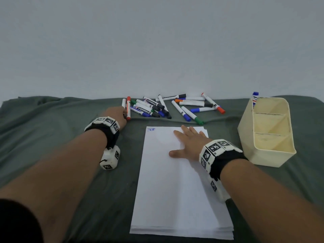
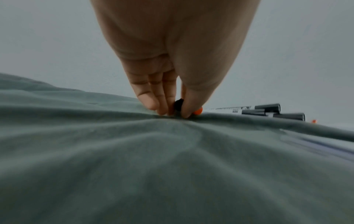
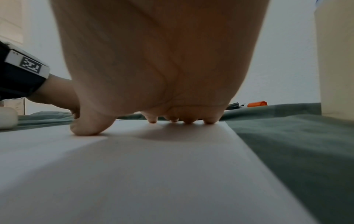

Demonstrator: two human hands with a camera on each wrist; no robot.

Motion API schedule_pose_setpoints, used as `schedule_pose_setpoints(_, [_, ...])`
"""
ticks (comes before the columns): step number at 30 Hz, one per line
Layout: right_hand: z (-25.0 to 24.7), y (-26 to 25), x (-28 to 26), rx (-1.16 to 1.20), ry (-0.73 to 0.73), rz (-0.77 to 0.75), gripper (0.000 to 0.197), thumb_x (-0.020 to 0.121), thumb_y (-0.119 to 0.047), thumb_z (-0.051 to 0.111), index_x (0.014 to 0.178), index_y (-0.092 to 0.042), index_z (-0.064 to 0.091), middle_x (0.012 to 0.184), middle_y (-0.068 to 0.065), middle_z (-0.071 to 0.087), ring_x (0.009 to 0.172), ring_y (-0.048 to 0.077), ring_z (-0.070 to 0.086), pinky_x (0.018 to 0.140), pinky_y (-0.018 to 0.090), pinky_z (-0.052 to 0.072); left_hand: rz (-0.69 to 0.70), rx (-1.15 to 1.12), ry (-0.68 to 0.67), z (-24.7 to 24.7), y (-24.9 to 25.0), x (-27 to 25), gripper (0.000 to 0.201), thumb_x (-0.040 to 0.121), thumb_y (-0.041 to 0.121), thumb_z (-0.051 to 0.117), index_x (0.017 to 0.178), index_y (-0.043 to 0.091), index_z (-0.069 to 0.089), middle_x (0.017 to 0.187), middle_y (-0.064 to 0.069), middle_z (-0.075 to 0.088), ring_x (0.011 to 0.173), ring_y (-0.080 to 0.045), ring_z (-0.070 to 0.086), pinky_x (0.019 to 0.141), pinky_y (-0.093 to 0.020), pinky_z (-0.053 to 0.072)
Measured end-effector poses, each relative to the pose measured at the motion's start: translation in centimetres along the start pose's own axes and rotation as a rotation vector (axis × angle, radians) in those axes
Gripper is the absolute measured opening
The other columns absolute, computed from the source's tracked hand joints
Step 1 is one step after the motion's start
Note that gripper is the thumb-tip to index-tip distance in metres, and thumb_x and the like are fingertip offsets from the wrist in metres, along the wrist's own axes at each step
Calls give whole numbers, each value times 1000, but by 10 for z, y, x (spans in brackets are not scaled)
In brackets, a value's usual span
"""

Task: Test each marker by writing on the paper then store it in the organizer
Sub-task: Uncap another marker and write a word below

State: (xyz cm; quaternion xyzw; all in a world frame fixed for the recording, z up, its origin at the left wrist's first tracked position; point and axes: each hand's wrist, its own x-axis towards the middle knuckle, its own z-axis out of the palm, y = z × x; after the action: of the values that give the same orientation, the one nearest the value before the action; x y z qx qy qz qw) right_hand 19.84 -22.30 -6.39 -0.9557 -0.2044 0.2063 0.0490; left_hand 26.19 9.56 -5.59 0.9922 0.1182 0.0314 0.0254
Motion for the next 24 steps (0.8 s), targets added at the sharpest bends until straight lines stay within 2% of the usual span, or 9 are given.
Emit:
schedule_pose_setpoints(5, [-4, -1, -2, 2, 9, -1, 95, 88, -77, 48, 162, -33, 7, 171, -1, -9, 157, 22, -7, 126, 50, 4, -36, -80, 148, -15, -13, -16, 24, 80, 12, 58, 100, 13, 71, 83, -8, 61, 74, -29, 54, 65, -31, 43])
schedule_pose_setpoints(9, [-11, -4, -5, 63, 120, 13, 75, 98, -62, 48, 160, -31, 18, 170, -3, 6, 154, 20, 17, 119, 46, 25, 67, -183, 304, -32, -2, -49, 26, 85, 11, 57, 106, 10, 71, 89, -19, 59, 80, -37, 56, 71, -40, 48])
schedule_pose_setpoints(13, [-17, -5, -12, 154, 301, -64, 75, 100, -40, 55, 160, -30, 11, 170, -2, 4, 154, 19, 16, 118, 45, 29, 361, -257, 367, -46, 31, -88, 33, 89, 12, 57, 118, 19, 71, 80, -7, 56, 71, -22, 50, 62, -32, 37])
schedule_pose_setpoints(16, [-18, -6, -15, 140, 524, -92, 88, 96, -33, 63, 161, -32, 4, 168, 3, -14, 155, 30, 9, 122, 51, 22, 661, -333, 331, -47, 54, -113, 35, 85, 1, 63, 114, 16, 74, 80, -6, 62, 76, -24, 56, 68, -34, 46])
schedule_pose_setpoints(18, [-19, -5, -15, 44, 604, -85, 79, 97, -35, 63, 160, -32, 15, 168, 7, -9, 154, 35, 3, 122, 55, 17, 774, -346, 309, -44, 66, -123, 32, 84, 1, 65, 111, 16, 74, 83, -3, 67, 78, -22, 61, 71, -32, 49])
schedule_pose_setpoints(19, [-20, -4, -14, -21, 591, -99, 63, 99, -36, 59, 155, -30, 30, 166, 9, 7, 154, 35, 5, 121, 55, 18, 807, -350, 306, -42, 71, -125, 30, 84, 3, 66, 110, 16, 74, 85, 0, 68, 78, -19, 61, 71, -29, 49])
schedule_pose_setpoints(21, [-23, -3, -12, -58, 489, -125, 24, 104, -34, 49, 123, -23, 58, 131, 3, 50, 141, 33, 31, 108, 46, 34, 811, -360, 299, -39, 78, -127, 28, 86, 7, 65, 110, 18, 73, 85, 4, 68, 77, -14, 59, 72, -27, 47])
schedule_pose_setpoints(22, [-24, -3, -13, -15, 432, -114, 17, 106, -32, 47, 107, -21, 59, 106, -2, 54, 126, 29, 45, 95, 40, 40, 782, -373, 276, -38, 80, -127, 25, 87, 9, 64, 109, 19, 72, 87, 5, 67, 78, -13, 58, 73, -26, 48])
schedule_pose_setpoints(24, [-24, -4, -14, 74, 401, -90, 15, 106, -30, 46, 94, -21, 49, 91, -3, 49, 100, 26, 54, 75, 35, 40, 699, -388, 206, -37, 83, -124, 16, 89, 18, 62, 104, 21, 66, 91, 7, 62, 83, -12, 56, 77, -28, 48])
